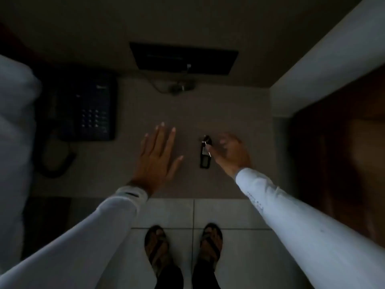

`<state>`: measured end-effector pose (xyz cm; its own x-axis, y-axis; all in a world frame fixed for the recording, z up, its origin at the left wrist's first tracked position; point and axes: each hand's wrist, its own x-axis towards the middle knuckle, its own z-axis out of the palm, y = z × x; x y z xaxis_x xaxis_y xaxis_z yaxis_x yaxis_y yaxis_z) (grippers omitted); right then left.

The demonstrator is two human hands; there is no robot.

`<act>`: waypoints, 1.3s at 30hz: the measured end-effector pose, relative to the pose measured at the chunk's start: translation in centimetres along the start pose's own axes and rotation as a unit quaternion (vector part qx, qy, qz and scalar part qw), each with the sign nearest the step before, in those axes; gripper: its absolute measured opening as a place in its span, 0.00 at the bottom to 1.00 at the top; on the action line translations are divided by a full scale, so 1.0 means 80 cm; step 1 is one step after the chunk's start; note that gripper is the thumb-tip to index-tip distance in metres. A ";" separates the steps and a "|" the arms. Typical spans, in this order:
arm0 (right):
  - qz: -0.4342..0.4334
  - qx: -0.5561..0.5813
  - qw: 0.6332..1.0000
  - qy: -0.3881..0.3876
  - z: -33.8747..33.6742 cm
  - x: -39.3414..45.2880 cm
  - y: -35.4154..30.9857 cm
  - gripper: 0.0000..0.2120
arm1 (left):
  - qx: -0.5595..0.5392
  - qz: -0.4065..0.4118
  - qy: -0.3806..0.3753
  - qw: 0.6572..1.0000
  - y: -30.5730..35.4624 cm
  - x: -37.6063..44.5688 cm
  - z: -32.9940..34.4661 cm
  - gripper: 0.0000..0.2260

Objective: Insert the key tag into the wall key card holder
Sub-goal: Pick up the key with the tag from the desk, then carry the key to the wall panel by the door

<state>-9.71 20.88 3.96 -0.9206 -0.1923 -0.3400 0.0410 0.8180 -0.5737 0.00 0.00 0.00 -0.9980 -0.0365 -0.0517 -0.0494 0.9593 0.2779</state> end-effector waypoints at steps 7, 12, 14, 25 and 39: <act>0.023 0.023 0.999 0.016 0.051 0.039 -0.007 0.14 | 0.042 0.018 0.002 0.999 -0.025 0.008 0.071 0.31; 0.052 0.048 0.996 -0.046 0.042 0.048 -0.005 0.09 | 0.026 0.011 -0.033 0.999 -0.017 0.010 0.045 0.32; 0.067 0.069 0.993 -0.062 0.033 0.045 -0.003 0.06 | 0.008 0.007 -0.038 0.999 -0.012 0.007 0.024 0.32; 0.085 0.236 0.966 0.060 -0.186 -0.027 -0.076 0.10 | 0.036 0.077 0.052 0.995 0.068 0.042 -0.209 0.30; -0.057 0.328 0.876 0.349 -0.660 -0.279 -0.228 0.09 | -0.007 0.309 0.284 0.908 0.370 0.114 -0.641 0.29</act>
<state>-10.37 38.89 61.32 -0.9369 0.3131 0.1558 -0.0641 0.2840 -0.9567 -12.59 13.73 56.92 -0.6947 0.3650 0.6198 0.5297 0.8426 0.0976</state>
